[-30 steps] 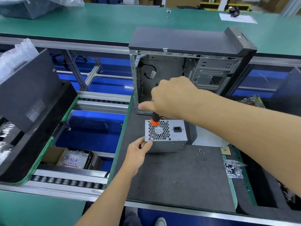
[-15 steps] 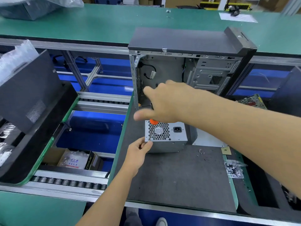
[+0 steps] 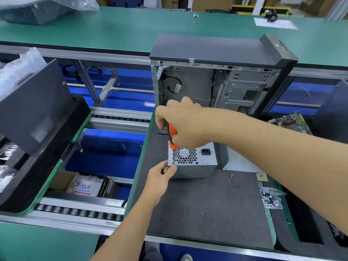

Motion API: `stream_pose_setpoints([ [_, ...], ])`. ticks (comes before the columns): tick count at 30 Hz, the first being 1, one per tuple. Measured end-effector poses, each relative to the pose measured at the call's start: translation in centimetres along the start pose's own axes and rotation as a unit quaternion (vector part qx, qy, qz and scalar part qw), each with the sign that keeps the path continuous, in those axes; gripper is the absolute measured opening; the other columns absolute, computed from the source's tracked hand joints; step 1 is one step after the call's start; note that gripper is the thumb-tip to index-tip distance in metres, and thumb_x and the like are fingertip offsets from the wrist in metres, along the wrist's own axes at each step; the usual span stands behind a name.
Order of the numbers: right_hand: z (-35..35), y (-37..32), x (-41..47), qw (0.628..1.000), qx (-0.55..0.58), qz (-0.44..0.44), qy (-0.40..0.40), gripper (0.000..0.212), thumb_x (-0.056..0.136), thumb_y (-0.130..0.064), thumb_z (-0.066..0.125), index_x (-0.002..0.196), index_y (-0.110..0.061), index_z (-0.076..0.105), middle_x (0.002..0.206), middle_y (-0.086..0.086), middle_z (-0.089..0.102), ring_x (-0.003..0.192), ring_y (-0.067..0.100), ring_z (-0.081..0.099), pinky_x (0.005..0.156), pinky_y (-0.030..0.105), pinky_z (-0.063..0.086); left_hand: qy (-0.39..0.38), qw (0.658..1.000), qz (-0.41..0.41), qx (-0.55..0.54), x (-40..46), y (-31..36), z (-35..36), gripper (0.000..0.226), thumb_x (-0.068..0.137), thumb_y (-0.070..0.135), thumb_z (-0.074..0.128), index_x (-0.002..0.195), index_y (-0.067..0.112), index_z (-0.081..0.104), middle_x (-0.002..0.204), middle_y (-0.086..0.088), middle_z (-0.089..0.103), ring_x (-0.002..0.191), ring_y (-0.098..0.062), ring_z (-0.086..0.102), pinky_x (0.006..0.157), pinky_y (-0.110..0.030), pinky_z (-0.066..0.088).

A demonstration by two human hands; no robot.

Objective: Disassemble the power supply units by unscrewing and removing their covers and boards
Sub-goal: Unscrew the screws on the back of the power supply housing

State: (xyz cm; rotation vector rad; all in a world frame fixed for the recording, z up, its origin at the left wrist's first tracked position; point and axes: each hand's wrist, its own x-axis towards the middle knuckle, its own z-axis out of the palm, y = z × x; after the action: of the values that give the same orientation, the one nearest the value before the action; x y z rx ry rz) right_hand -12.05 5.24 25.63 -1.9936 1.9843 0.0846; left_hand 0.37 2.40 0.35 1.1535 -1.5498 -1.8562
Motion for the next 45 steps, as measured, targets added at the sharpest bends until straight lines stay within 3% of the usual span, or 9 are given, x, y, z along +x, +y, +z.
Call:
stream_pose_setpoints([
  [4,0.0,-0.9,-0.3,0.989,-0.125,0.073,0.044,0.061,0.087,-0.078,0.037,0.101,-0.019,0.032,0.075,-0.002,0.034,0.07,0.024,0.037,0.055,0.033,0.027,-0.001,1.0,-0.003,0.002,0.1,-0.1,0.0,0.016,0.1,0.025,0.062,0.112,0.021,0.071,0.059,0.021,0.041,0.05,0.0,0.042,0.057,-0.01,0.037],
  [8,0.0,-0.7,-0.3,0.972,-0.207,0.069,0.087,0.037,0.103,-0.053,0.034,0.097,-0.017,0.034,0.07,0.001,0.025,0.065,0.025,0.034,0.06,0.036,0.031,-0.011,1.0,-0.004,-0.001,0.0,0.0,0.0,0.018,0.101,0.024,0.061,0.116,0.022,0.069,0.06,0.026,0.051,0.054,0.005,0.049,0.064,-0.013,0.038],
  [14,-0.5,0.9,-0.5,1.0,-0.02,0.009,-0.022,0.024,0.091,-0.02,0.056,0.109,-0.025,0.043,0.093,-0.007,0.038,0.094,0.022,0.041,0.067,0.034,0.041,-0.006,1.0,0.003,0.0,0.1,0.0,0.0,0.017,0.099,0.026,0.062,0.114,0.029,0.071,0.064,0.022,0.051,0.057,0.005,0.048,0.062,-0.011,0.042],
  [19,0.1,1.0,-0.6,0.986,-0.127,0.109,0.022,0.065,0.087,-0.077,0.036,0.108,-0.016,0.045,0.078,-0.001,0.033,0.081,0.028,0.041,0.057,0.035,0.031,0.001,1.0,0.009,-0.005,0.1,0.0,-0.1,0.015,0.099,0.025,0.063,0.108,0.03,0.074,0.067,0.009,0.03,0.055,-0.003,0.033,0.056,-0.009,0.037],
  [29,-0.2,2.0,-0.8,0.999,-0.039,0.017,-0.006,0.027,0.089,-0.011,0.058,0.105,-0.026,0.042,0.099,-0.005,0.037,0.095,0.023,0.038,0.069,0.037,0.045,0.002,1.0,0.011,0.003,-0.1,0.2,0.0,0.018,0.099,0.025,0.062,0.112,0.033,0.073,0.073,0.004,0.04,0.057,-0.001,0.036,0.06,-0.009,0.039],
  [32,0.2,1.6,-0.8,0.999,-0.028,0.031,-0.007,0.037,0.089,-0.042,0.066,0.109,-0.027,0.039,0.102,-0.003,0.034,0.095,0.025,0.036,0.066,0.04,0.044,0.003,1.0,0.014,0.002,-0.2,0.3,0.0,0.018,0.099,0.026,0.063,0.106,0.038,0.074,0.078,-0.002,0.036,0.059,-0.002,0.035,0.06,-0.011,0.038],
  [35,0.6,1.3,-0.7,0.99,-0.094,0.1,0.022,0.061,0.09,-0.072,0.04,0.115,-0.017,0.043,0.083,0.0,0.033,0.074,0.023,0.035,0.051,0.032,0.026,0.002,1.0,0.009,-0.001,-0.2,0.5,0.0,0.019,0.099,0.026,0.063,0.102,0.041,0.075,0.076,0.0,0.033,0.059,-0.004,0.034,0.059,-0.011,0.039],
  [41,0.4,1.9,-0.6,0.984,-0.157,0.079,0.032,0.029,0.101,-0.044,0.046,0.097,-0.015,0.042,0.073,0.001,0.03,0.058,0.02,0.035,0.058,0.035,0.036,0.003,1.0,0.005,0.009,-0.2,0.4,-0.1,0.014,0.098,0.027,0.064,0.105,0.036,0.073,0.077,-0.002,0.035,0.06,-0.004,0.035,0.059,-0.013,0.039],
  [45,0.6,2.7,-0.7,0.992,-0.112,0.059,0.017,0.018,0.095,-0.032,0.058,0.099,-0.019,0.046,0.094,0.003,0.046,0.085,0.029,0.053,0.076,0.042,0.051,0.003,1.0,0.008,0.013,0.0,0.0,-0.2,0.016,0.097,0.03,0.066,0.111,0.034,0.073,0.073,0.005,0.036,0.058,-0.002,0.036,0.059,-0.013,0.038],
])
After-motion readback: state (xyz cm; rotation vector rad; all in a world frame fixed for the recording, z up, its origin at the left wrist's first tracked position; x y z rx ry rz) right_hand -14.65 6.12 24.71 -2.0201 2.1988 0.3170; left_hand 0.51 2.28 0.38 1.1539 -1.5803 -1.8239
